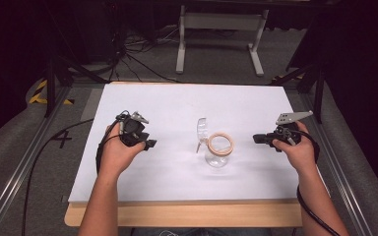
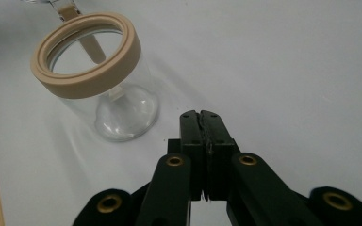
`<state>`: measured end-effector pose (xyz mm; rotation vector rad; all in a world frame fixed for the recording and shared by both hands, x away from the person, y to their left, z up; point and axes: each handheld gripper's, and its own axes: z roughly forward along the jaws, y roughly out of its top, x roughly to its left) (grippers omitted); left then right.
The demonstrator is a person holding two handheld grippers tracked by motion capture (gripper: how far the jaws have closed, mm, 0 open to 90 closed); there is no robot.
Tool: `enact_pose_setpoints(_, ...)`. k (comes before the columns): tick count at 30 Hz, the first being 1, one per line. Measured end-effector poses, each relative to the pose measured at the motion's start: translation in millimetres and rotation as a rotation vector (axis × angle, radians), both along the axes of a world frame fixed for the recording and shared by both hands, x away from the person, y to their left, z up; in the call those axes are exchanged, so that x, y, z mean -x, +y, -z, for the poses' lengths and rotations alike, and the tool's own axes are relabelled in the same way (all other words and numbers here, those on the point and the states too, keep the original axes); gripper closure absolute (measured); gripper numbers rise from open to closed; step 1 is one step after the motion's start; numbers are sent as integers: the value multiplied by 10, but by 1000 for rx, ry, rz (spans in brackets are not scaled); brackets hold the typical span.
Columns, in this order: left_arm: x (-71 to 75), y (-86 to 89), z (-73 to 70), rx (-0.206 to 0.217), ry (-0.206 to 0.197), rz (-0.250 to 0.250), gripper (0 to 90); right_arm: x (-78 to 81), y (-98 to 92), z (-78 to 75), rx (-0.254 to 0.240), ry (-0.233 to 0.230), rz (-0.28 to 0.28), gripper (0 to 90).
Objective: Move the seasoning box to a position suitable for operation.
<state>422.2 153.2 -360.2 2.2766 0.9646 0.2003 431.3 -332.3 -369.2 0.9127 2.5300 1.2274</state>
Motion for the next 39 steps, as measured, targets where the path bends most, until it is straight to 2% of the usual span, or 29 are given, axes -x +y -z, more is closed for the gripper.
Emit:
enact_pose_setpoints(7,45,-23,-11,80,-10,81,569,-18,103,23,-43,11,-56,895)
enact_pose_setpoints(11,57,-49,1,66,-9,70,562,-31,140,38,-42,8,-56,894)
enact_pose_setpoints(14,68,-80,-4,62,-13,86,560,-33,219,69,-28,-2,-62,894)
enact_pose_setpoints(18,75,-128,10,45,27,103,536,-61,335,145,-41,15,-75,894)
enact_pose_setpoints(20,78,-152,27,27,43,113,536,-80,383,211,-28,32,-87,897)
enact_pose_setpoints(25,76,-184,49,18,47,122,536,-105,483,320,-2,43,-111,898)
enact_pose_setpoints(26,72,-183,44,6,49,133,536,-112,498,334,1,40,-113,898)
enact_pose_setpoints(31,78,-202,54,3,48,136,536,-139,533,403,13,39,-117,898)
enact_pose_setpoints(33,79,-204,55,3,48,136,535,-145,559,430,26,31,-140,900)
enact_pose_setpoints(39,105,-196,62,7,56,134,537,-198,576,467,25,34,-133,900)
